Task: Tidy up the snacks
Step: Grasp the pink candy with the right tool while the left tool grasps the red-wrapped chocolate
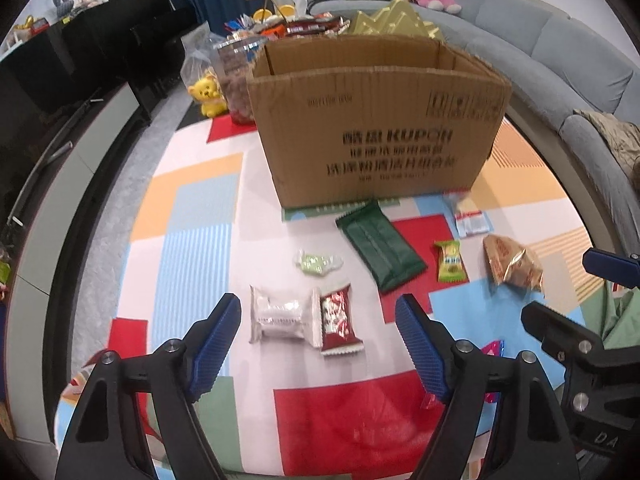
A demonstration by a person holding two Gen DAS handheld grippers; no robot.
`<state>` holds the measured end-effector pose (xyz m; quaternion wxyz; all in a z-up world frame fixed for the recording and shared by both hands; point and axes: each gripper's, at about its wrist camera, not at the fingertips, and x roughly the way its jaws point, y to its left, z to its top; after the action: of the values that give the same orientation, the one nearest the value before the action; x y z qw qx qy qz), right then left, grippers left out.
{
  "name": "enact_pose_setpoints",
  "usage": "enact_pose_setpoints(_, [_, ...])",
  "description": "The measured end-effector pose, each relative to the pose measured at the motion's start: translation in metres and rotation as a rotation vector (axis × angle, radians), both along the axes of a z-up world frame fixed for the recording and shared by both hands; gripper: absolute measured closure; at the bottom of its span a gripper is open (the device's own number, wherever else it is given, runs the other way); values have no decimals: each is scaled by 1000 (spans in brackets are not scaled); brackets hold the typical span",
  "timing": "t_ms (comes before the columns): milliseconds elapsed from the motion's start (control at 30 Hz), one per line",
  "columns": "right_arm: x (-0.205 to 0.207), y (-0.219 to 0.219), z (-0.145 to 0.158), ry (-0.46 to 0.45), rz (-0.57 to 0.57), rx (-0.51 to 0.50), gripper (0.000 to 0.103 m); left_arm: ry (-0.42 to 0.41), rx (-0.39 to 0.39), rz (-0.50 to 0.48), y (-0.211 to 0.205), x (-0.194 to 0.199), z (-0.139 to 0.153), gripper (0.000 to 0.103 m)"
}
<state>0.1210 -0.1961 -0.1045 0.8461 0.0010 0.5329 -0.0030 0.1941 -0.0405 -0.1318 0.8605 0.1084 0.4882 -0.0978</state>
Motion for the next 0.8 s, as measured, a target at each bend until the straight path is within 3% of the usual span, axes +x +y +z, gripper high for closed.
enact_pose_setpoints(800, [2, 18, -63, 226, 28, 85, 23, 117, -28, -10, 2, 15, -56, 37])
